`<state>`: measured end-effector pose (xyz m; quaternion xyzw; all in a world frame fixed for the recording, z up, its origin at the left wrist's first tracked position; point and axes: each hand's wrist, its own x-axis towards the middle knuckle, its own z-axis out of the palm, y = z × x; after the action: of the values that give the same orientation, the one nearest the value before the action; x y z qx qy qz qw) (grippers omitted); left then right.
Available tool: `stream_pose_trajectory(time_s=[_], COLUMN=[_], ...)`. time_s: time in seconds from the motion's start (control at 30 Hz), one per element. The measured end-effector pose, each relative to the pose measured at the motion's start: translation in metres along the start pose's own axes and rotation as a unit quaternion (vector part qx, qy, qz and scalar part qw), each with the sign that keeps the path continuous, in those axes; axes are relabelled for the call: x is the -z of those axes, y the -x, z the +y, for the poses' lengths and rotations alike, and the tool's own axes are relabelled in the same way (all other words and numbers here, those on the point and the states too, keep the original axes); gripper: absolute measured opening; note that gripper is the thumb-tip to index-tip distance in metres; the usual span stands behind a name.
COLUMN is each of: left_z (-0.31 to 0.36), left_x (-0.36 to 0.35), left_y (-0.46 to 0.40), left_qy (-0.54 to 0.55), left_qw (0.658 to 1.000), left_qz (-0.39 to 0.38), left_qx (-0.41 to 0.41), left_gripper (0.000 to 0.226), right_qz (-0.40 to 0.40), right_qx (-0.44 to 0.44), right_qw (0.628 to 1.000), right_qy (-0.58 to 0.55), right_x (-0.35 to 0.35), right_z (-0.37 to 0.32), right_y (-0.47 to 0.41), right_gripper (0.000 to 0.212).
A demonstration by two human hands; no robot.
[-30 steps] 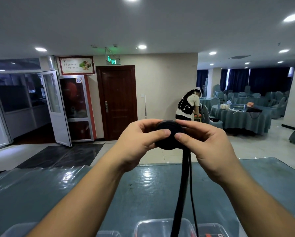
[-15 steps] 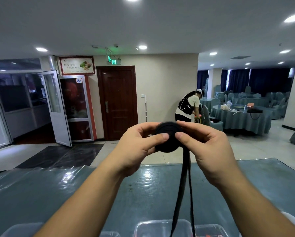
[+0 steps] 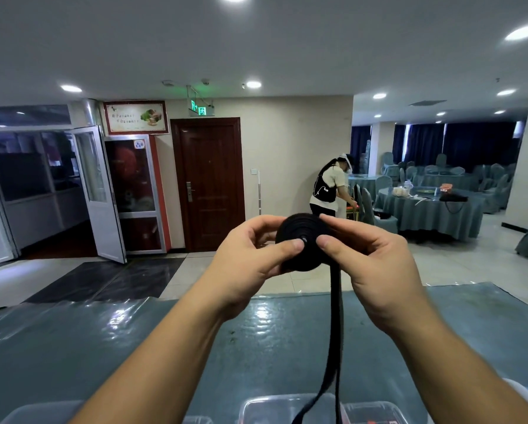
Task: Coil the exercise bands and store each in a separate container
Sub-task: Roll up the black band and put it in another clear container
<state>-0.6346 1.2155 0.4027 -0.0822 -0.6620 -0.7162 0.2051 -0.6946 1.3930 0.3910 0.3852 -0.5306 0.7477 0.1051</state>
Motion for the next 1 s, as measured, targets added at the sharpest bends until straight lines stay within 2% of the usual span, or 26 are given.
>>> stream_pose_trajectory(time_s=[0.1, 0.17, 0.37, 0.53, 0.7, 0.77, 0.9, 1.0], left_z=[0.006, 0.01, -0.001, 0.006, 0.004, 0.0, 0.005, 0.004], left_x=[0.005, 0.008, -0.001, 0.007, 0.004, 0.004, 0.008, 0.004], left_y=[-0.001, -0.002, -0.002, -0.003, -0.003, -0.003, -0.004, -0.007], left_qy=[-0.024, -0.027, 0.068, -0.043, 0.046, 0.045, 0.002, 0.034], left_qw=[0.998, 0.997, 0.998, 0.999, 0.999, 0.999, 0.998, 0.999], left_qz=[-0.049, -0.064, -0.001, -0.03, -0.014, -0.013, -0.06, -0.025], left_qx=[0.017, 0.019, 0.0, 0.006, 0.011, 0.013, 0.018, 0.004], left_gripper=[0.03, 0.029, 0.033, 0.03, 0.032, 0.031, 0.031, 0.034], right_qz=[-0.042, -0.04, 0.008, -0.035, 0.005, 0.003, -0.027, -0.002], right_qx=[-0.008, -0.008, 0.019, 0.0, 0.016, 0.008, -0.002, 0.015], right_qw=[0.999, 0.999, 1.0, 0.999, 1.0, 1.0, 0.999, 1.0], right_qy=[0.026, 0.023, 0.012, 0.033, -0.015, -0.009, 0.03, 0.015], right_x=[0.004, 0.002, -0.004, 0.001, -0.001, 0.001, 0.006, 0.002], right_z=[-0.002, -0.001, 0.007, 0.004, 0.004, 0.003, 0.001, 0.004], right_y=[-0.002, -0.003, -0.003, -0.002, -0.003, -0.002, -0.002, -0.005], right_gripper=[0.036, 0.035, 0.033, 0.039, 0.027, 0.028, 0.029, 0.026])
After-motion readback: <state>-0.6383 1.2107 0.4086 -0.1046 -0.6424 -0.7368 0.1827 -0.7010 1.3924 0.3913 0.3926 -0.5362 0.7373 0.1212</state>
